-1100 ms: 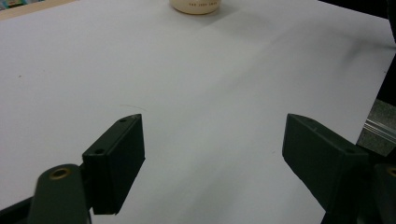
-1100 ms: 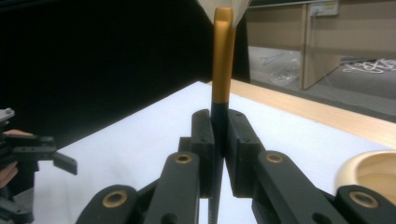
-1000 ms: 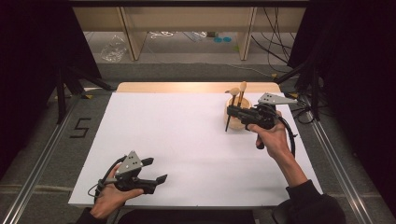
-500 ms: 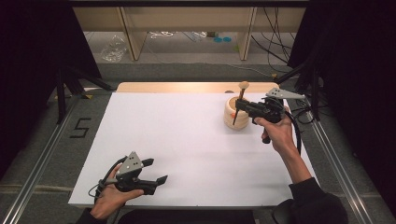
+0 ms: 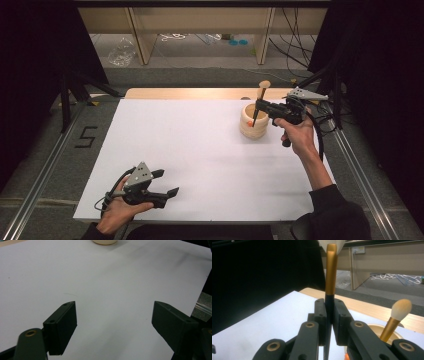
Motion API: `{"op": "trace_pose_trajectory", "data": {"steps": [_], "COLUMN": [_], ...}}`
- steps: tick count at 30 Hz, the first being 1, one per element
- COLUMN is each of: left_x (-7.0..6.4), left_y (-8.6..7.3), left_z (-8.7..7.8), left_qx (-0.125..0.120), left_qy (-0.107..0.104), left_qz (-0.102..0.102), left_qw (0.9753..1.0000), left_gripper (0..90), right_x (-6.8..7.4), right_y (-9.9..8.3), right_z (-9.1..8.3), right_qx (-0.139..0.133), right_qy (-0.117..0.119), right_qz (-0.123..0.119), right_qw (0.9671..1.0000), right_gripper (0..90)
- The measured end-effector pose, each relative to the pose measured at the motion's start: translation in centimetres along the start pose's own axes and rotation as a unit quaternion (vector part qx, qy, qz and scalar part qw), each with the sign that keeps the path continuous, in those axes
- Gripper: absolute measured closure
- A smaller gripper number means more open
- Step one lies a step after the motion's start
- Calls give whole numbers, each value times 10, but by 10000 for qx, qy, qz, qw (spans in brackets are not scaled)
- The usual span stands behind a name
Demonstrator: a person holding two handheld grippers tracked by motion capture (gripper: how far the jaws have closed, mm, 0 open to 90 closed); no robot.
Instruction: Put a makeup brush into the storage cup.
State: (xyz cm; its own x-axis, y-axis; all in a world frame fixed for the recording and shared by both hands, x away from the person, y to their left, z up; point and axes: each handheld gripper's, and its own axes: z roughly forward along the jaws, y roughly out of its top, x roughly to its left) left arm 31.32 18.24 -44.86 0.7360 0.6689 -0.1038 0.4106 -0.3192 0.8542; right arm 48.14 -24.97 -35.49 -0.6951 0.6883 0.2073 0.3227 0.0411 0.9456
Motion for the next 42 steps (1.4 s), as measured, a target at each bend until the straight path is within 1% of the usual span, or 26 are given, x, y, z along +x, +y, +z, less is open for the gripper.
{"op": "trace_pose_trajectory", "data": {"steps": [1,2,4,5,6,7,8,9,10,12,13,14,15,16,17,18,25,26,27,28,32,33,34,36,39,42], "left_x": [0,0,1,1,2,2,1,0,1,0,0,0,1,1,0,0,-1,0,1,0,0,1,1,0,1,0], "left_y": [0,0,0,0,0,1,0,0,0,0,0,0,0,0,0,0,0,0,0,0,0,0,0,-1,0,0], "left_z": [0,0,0,0,0,0,0,0,0,0,0,0,0,0,0,0,1,1,1,1,1,1,2,2,1,2], "left_qx": [-8,-17,-27,-24,-21,-23,-28,-23,-24,-30,-5,-12,-15,-34,-14,-14,-13,14,11,8,6,11,16,19,17,23], "left_qy": [7,-4,-4,-6,-6,-13,-14,-18,-14,-10,24,24,10,-18,16,10,14,19,-24,-16,-7,-5,-5,-2,-2,19], "left_qz": [-3,7,-7,36,68,84,23,-30,1,-28,-30,-9,29,-1,-20,-24,-61,-33,-6,-19,-54,-15,-16,-53,-20,-59], "left_qw": [10000,10000,10000,10000,10000,10000,10000,10000,10000,10000,10000,10000,10000,10000,10000,10000,10000,10000,10000,10000,10000,10000,10000,10000,10000,10000], "left_gripper": [201,201,201,201,201,201,201,201,200,199,199,199,199,199,197,196,188,187,187,185,182,182,182,182,182,182], "right_x": [-1,-2,-5,-6,-6,-7,-8,-9,-11,-13,-15,-15,-17,-18,-19,-21,-28,-29,-30,-31,-36,-36,-36,-37,-39,-42], "right_y": [0,1,4,5,6,7,8,9,9,9,8,8,7,7,7,7,4,4,4,4,1,1,0,1,-1,-2], "right_z": [0,1,0,2,1,1,2,2,3,2,4,3,5,5,5,6,12,14,14,14,17,18,19,20,22,24], "right_qx": [4,-48,-13,-103,-24,-59,-85,-107,-156,-60,-149,-53,-129,-96,-67,-113,-50,-170,-184,-78,-61,-58,-132,-147,-127,-74], "right_qy": [-33,-34,-86,-70,-99,-101,-127,-118,-145,-189,-219,-247,-252,-278,-299,-321,-446,-448,-450,-508,-610,-614,-604,-618,-694,-730], "right_qz": [-38,32,-39,-36,-41,-28,-68,-19,-28,4,-1,29,50,20,13,33,127,136,112,127,141,142,148,135,151,181], "right_qw": [10000,10000,10000,9999,9999,9999,9999,9999,9998,9998,9996,9997,9996,9996,9995,9994,9989,9988,9988,9986,9980,9980,9980,9979,9974,9971], "right_gripper": [831,831,831,831,831,831,831,831,831,831,831,831,831,831,831,831,831,831,831,831,831,831,831,831,831,831]}}
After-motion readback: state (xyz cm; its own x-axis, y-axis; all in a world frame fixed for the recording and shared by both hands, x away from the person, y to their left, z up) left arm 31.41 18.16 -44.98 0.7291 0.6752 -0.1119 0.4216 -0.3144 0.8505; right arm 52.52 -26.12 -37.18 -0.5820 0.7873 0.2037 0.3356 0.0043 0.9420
